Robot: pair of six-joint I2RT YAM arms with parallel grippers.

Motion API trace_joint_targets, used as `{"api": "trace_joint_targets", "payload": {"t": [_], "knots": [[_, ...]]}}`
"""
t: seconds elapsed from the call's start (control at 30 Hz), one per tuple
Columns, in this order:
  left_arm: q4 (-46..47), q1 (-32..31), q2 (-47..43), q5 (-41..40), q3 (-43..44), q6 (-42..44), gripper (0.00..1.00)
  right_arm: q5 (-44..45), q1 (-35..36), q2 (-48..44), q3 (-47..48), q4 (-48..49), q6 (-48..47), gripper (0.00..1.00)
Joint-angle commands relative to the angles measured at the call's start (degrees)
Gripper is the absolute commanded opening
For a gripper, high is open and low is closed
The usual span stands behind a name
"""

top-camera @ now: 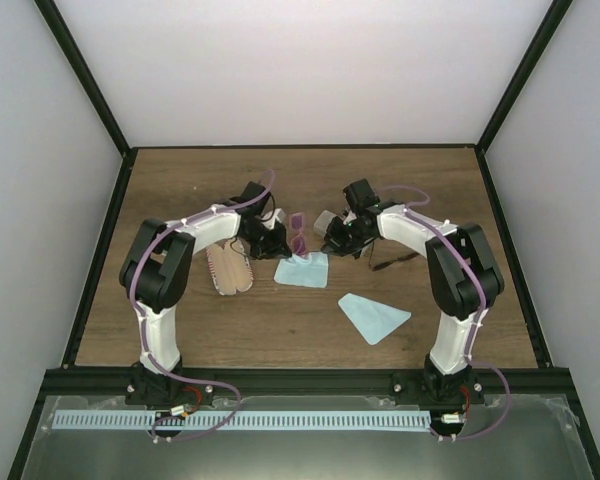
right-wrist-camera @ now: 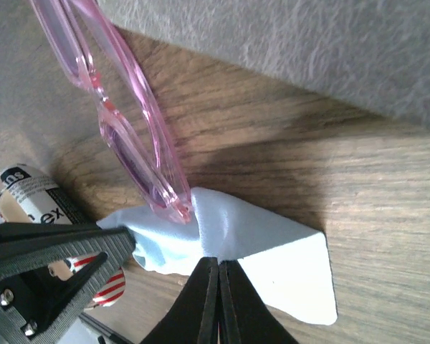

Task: Organize the sunglasses
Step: Adjust the glasses cleaning cloth at the center of the board.

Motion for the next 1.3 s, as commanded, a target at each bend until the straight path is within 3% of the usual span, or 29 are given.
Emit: {"api": "trace_joint_targets", "payload": {"t": [0.0,0.67,0.9,1.27], "knots": [[-1.0,0.9,-2.0,1.2,2.4,-0.7,0.04,-3.3,0.0,-3.2,-1.4,0.5,0.8,0.01],[-7.0,3.8,1.6,4.0,7.9,2.6,0.04,-6.7,-0.1,-2.4,-0.2,-2.4,-2.6,0.01],[-6.9,4.1,0.7,6.2,9.1,0.3,0.04,-8.1,-0.6,-2.5,1.6,-2.7,-4.0,0.01],[-0.5,3.4,-3.5,6.1,2.5,-7.4,0.04,-7.0,-3.5,-7.6,1.9,-5.6,-7.3,0.01]]}}
